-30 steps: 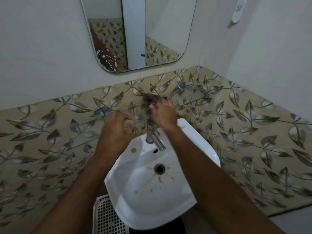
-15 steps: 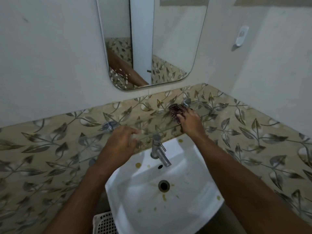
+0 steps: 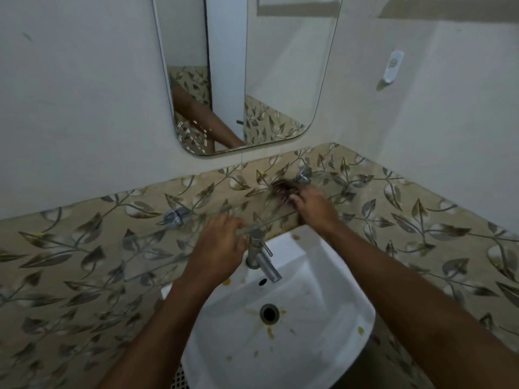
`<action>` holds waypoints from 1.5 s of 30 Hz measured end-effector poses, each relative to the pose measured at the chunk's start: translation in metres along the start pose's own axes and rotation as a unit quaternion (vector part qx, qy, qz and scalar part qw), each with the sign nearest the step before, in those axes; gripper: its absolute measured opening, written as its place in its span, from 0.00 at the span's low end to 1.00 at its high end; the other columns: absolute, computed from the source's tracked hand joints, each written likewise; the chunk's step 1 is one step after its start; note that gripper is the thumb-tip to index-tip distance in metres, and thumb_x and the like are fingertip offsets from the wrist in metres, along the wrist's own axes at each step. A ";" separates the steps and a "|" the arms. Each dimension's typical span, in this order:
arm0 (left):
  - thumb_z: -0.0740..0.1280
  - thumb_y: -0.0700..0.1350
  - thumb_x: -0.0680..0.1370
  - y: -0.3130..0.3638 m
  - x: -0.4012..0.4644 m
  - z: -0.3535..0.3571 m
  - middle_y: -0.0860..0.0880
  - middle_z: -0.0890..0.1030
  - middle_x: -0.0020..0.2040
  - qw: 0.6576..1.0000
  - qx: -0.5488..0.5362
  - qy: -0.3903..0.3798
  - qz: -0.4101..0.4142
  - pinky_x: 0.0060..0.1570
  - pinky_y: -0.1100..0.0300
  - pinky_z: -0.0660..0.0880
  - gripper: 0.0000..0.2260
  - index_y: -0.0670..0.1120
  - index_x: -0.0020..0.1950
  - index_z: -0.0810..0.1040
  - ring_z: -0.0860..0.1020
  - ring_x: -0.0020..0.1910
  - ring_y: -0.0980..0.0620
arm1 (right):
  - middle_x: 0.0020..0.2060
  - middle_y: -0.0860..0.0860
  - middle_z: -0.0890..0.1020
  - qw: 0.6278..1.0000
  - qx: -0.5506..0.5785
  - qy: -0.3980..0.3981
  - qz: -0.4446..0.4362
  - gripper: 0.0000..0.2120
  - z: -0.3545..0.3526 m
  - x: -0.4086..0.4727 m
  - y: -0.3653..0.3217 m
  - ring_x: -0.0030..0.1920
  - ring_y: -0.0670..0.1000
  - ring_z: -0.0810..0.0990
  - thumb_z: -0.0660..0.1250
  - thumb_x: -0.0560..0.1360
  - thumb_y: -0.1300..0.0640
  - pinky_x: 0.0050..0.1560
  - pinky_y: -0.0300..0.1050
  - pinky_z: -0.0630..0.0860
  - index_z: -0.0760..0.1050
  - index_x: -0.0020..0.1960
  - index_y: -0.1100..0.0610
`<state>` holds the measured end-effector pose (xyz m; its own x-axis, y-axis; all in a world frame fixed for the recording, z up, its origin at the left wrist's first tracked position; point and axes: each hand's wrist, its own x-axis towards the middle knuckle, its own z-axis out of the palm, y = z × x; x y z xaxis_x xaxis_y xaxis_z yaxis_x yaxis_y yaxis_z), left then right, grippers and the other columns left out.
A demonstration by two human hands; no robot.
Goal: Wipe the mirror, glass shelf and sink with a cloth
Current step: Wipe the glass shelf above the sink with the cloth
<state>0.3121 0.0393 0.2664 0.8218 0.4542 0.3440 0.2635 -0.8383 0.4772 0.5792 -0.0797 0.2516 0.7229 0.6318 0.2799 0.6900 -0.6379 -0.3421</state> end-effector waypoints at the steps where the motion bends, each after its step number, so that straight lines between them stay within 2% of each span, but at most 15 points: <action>1: 0.66 0.45 0.79 0.002 0.003 0.002 0.45 0.76 0.60 1.000 0.006 0.000 -0.006 0.61 0.51 0.71 0.15 0.45 0.65 0.77 0.72 0.62 0.44 | 0.65 0.57 0.77 0.999 -0.023 0.005 0.026 0.22 -0.005 0.011 0.014 0.64 0.61 0.75 0.56 0.83 0.44 0.66 0.53 0.71 0.72 0.71 0.55; 4: 0.66 0.45 0.79 0.008 0.008 0.008 0.45 0.76 0.60 1.000 0.023 0.003 0.010 0.59 0.51 0.70 0.15 0.45 0.65 0.76 0.72 0.61 0.44 | 0.72 0.59 0.71 0.984 -0.144 -0.025 0.104 0.28 -0.009 0.036 0.036 0.73 0.62 0.66 0.50 0.84 0.43 0.76 0.59 0.54 0.65 0.75 0.60; 6: 0.66 0.44 0.79 0.007 0.011 0.010 0.44 0.76 0.59 1.000 0.019 0.003 0.014 0.59 0.51 0.70 0.15 0.44 0.65 0.76 0.72 0.60 0.44 | 0.73 0.61 0.69 0.980 -0.155 -0.021 0.120 0.31 -0.003 0.042 0.030 0.74 0.62 0.63 0.49 0.84 0.42 0.77 0.59 0.50 0.63 0.76 0.63; 11: 0.64 0.45 0.79 0.002 0.020 0.017 0.46 0.75 0.56 0.999 0.020 0.007 0.045 0.56 0.51 0.72 0.14 0.44 0.64 0.76 0.73 0.56 0.45 | 0.72 0.60 0.71 0.990 -0.130 -0.001 0.052 0.31 0.007 0.039 0.043 0.73 0.61 0.67 0.48 0.83 0.40 0.77 0.57 0.56 0.67 0.74 0.62; 15: 0.61 0.46 0.78 0.000 0.020 0.017 0.46 0.77 0.54 0.997 0.016 0.020 0.066 0.55 0.49 0.74 0.15 0.44 0.62 0.77 0.74 0.55 0.46 | 0.73 0.61 0.70 0.977 -0.184 -0.024 0.103 0.30 -0.001 0.057 0.061 0.73 0.61 0.66 0.47 0.84 0.43 0.76 0.58 0.57 0.66 0.74 0.64; 18: 0.63 0.45 0.78 -0.006 0.015 0.012 0.45 0.78 0.56 0.998 0.004 0.037 0.048 0.55 0.50 0.74 0.14 0.44 0.62 0.77 0.74 0.56 0.45 | 0.71 0.61 0.72 0.983 -0.143 -0.003 0.119 0.28 0.003 0.053 0.033 0.70 0.62 0.68 0.53 0.83 0.44 0.73 0.57 0.61 0.68 0.72 0.65; 22: 0.62 0.46 0.79 -0.013 0.009 0.002 0.46 0.77 0.57 0.998 0.001 0.056 0.023 0.58 0.49 0.74 0.14 0.44 0.62 0.77 0.73 0.58 0.46 | 0.66 0.59 0.76 0.997 -0.073 -0.001 0.039 0.25 0.021 0.005 -0.051 0.66 0.60 0.72 0.58 0.81 0.44 0.71 0.54 0.66 0.73 0.69 0.61; 27: 0.59 0.50 0.81 -0.009 0.013 -0.008 0.50 0.77 0.54 0.992 -0.045 0.116 -0.009 0.59 0.54 0.70 0.13 0.47 0.59 0.78 0.72 0.56 0.51 | 0.56 0.55 0.81 0.982 0.016 0.014 -0.188 0.18 0.053 -0.071 -0.161 0.57 0.56 0.77 0.58 0.77 0.50 0.63 0.51 0.71 0.78 0.60 0.57; 30: 0.59 0.50 0.80 -0.010 0.015 -0.011 0.49 0.77 0.53 0.994 -0.031 0.107 -0.003 0.58 0.53 0.71 0.13 0.46 0.57 0.79 0.72 0.55 0.51 | 0.59 0.54 0.80 0.976 0.076 -0.001 -0.202 0.19 0.049 -0.077 -0.159 0.60 0.55 0.76 0.57 0.77 0.50 0.65 0.50 0.70 0.76 0.63 0.56; 32: 0.58 0.50 0.79 -0.013 0.013 -0.013 0.48 0.77 0.54 0.995 -0.024 0.099 0.003 0.58 0.53 0.71 0.14 0.45 0.57 0.79 0.72 0.56 0.49 | 0.63 0.54 0.79 0.978 0.022 0.004 -0.209 0.20 0.039 -0.066 -0.136 0.63 0.57 0.75 0.57 0.79 0.49 0.67 0.55 0.70 0.75 0.66 0.56; 35: 0.60 0.47 0.79 -0.019 0.009 -0.012 0.46 0.77 0.53 0.994 -0.016 0.105 0.021 0.55 0.50 0.72 0.13 0.44 0.57 0.79 0.74 0.55 0.45 | 0.70 0.55 0.74 0.983 -0.137 -0.034 -0.113 0.25 0.020 -0.036 -0.084 0.72 0.56 0.69 0.50 0.84 0.44 0.78 0.65 0.49 0.70 0.72 0.58; 38: 0.60 0.47 0.80 -0.027 0.006 -0.008 0.46 0.77 0.52 0.994 0.010 0.094 0.046 0.52 0.48 0.73 0.12 0.43 0.58 0.79 0.75 0.53 0.44 | 0.64 0.56 0.78 0.969 -0.243 -0.041 -0.004 0.25 0.006 -0.002 -0.026 0.69 0.58 0.72 0.47 0.84 0.44 0.71 0.75 0.33 0.75 0.66 0.58; 40: 0.60 0.47 0.81 -0.034 0.005 -0.006 0.45 0.78 0.52 0.995 0.025 0.080 0.058 0.51 0.46 0.75 0.13 0.43 0.58 0.79 0.76 0.52 0.43 | 0.64 0.58 0.77 0.956 -0.280 -0.064 0.056 0.22 -0.002 0.021 0.003 0.70 0.61 0.69 0.50 0.83 0.49 0.71 0.77 0.36 0.76 0.65 0.59; 42: 0.60 0.47 0.80 -0.038 0.002 -0.007 0.46 0.78 0.53 0.995 0.031 0.073 0.054 0.51 0.48 0.75 0.12 0.44 0.59 0.79 0.76 0.52 0.45 | 0.70 0.61 0.72 0.953 -0.271 -0.071 0.112 0.22 -0.008 0.044 0.023 0.75 0.63 0.63 0.53 0.81 0.54 0.73 0.72 0.39 0.70 0.71 0.62; 45: 0.61 0.47 0.80 -0.042 -0.002 -0.009 0.47 0.78 0.53 0.997 0.031 0.065 0.039 0.51 0.51 0.74 0.12 0.45 0.59 0.78 0.76 0.53 0.47 | 0.69 0.65 0.70 0.957 -0.244 -0.083 0.137 0.23 -0.006 0.073 0.053 0.70 0.64 0.68 0.53 0.82 0.55 0.73 0.62 0.61 0.66 0.72 0.67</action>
<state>0.2947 0.0764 0.2526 0.7700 0.4185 0.4816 0.2349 -0.8878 0.3959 0.6690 -0.0698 0.2597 0.8914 0.4462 0.0796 0.4396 -0.8939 0.0877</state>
